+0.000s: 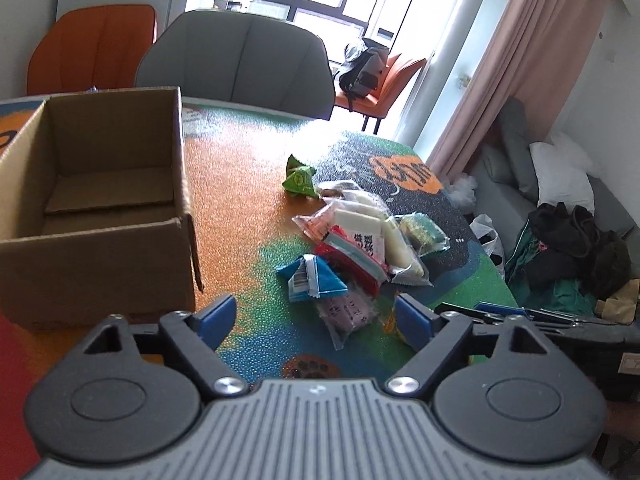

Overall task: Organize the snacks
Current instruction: 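Grasp the bread roll packet with the right gripper, then grasp the pink-labelled packet with the left gripper while the right gripper holds the bread roll, then carry both packets over the box and release them inside, then move both grippers back toward the remaining snack pile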

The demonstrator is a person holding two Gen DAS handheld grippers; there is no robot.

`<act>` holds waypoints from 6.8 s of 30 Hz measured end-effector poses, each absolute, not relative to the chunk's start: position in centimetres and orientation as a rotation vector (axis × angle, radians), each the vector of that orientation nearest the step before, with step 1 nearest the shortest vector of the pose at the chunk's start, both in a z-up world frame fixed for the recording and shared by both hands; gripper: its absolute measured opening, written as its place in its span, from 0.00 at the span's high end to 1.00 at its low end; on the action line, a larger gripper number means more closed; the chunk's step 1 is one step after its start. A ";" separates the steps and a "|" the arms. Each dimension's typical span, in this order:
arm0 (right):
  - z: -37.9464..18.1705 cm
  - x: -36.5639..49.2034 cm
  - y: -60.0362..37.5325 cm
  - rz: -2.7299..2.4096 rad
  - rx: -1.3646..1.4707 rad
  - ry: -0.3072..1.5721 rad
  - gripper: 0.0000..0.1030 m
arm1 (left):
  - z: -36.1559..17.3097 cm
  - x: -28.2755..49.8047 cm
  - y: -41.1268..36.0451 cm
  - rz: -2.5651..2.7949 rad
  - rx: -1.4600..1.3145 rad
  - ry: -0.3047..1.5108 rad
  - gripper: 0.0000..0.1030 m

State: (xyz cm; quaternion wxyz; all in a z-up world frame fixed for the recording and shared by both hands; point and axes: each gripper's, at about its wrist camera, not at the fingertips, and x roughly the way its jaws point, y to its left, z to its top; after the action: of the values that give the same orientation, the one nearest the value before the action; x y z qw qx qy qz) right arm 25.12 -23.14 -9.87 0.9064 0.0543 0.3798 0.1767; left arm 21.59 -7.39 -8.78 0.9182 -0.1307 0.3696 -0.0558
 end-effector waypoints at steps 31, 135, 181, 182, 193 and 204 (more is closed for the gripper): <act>-12.3 24.6 -26.2 0.259 0.047 0.854 0.67 | -13.7 26.9 -12.8 -0.072 -0.169 0.842 0.26; -2.6 28.2 -1.7 0.637 -0.089 0.651 0.67 | -2.5 21.4 9.9 0.137 -0.291 0.642 0.97; -4.1 23.7 -17.8 0.358 0.100 0.690 0.00 | -2.7 18.9 0.3 0.037 -0.154 0.680 0.00; -4.2 23.6 -18.2 0.352 0.103 0.692 0.00 | -2.7 19.0 -0.1 0.028 -0.151 0.683 0.00; -5.1 22.8 -21.6 0.316 0.133 0.714 0.00 | -3.3 19.0 -4.7 -0.066 -0.117 0.693 0.00; -6.2 22.6 -24.1 0.296 0.153 0.722 0.07 | -4.3 19.8 -7.3 -0.139 -0.118 0.685 0.08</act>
State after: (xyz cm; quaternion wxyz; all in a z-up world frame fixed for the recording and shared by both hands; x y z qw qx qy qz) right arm 22.57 -24.09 -6.16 0.9219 0.0744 0.3518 0.1440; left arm 19.76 -7.31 -4.28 0.9378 -0.0578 0.3356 -0.0681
